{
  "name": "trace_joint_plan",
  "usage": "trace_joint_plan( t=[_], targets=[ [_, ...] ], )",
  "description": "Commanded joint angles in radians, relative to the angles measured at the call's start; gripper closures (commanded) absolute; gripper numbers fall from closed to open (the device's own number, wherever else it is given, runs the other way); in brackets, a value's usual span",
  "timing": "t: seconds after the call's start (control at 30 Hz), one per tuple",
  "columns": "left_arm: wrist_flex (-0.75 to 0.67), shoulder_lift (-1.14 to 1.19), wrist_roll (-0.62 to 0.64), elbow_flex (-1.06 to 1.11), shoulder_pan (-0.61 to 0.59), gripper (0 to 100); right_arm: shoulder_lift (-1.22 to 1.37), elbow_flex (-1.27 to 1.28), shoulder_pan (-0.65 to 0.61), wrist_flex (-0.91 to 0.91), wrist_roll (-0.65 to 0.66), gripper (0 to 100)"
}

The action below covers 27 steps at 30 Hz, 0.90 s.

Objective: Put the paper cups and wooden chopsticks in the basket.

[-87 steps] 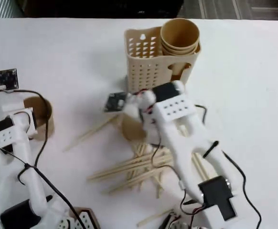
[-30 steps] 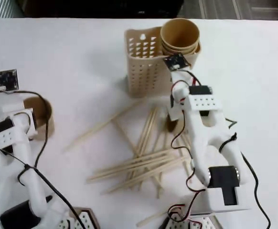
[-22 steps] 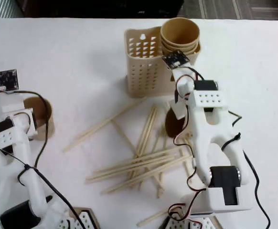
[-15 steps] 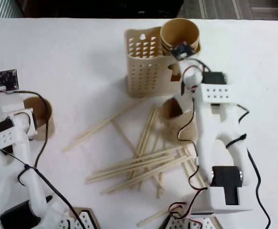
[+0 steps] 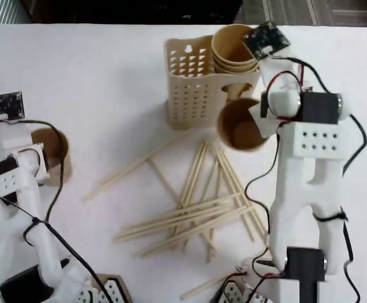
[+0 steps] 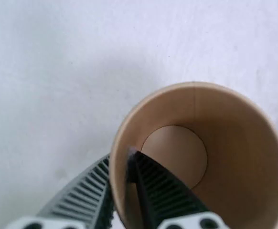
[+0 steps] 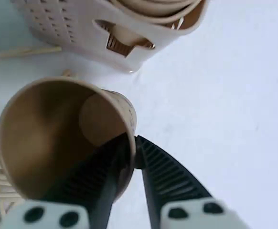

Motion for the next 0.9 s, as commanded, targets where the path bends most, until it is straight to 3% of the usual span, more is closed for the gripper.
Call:
trace_joint_plan(
  t=[0.0, 0.3, 0.5, 0.7, 0.87],
  targets=[
    [-0.003, 0.015, 0.008, 0.011, 0.033, 98, -0.061, -0.117, -0.018, -0.035, 0.002, 97.9],
    [-0.003, 0.015, 0.008, 0.011, 0.033, 98, -0.059, -0.336, -0.024, -0.147, -0.123, 97.9],
    [-0.003, 0.015, 0.008, 0.011, 0.033, 98, -0.058, -0.348, -0.104, -0.288, -0.229, 97.9],
    [-0.003, 0.015, 0.008, 0.011, 0.033, 98, 0.039, -0.356, -0.104, -0.421, -0.284, 97.9],
    [-0.003, 0.015, 0.008, 0.011, 0.033, 98, 0.173, -0.356, -0.082, -0.429, -0.318, 97.9]
  ],
)
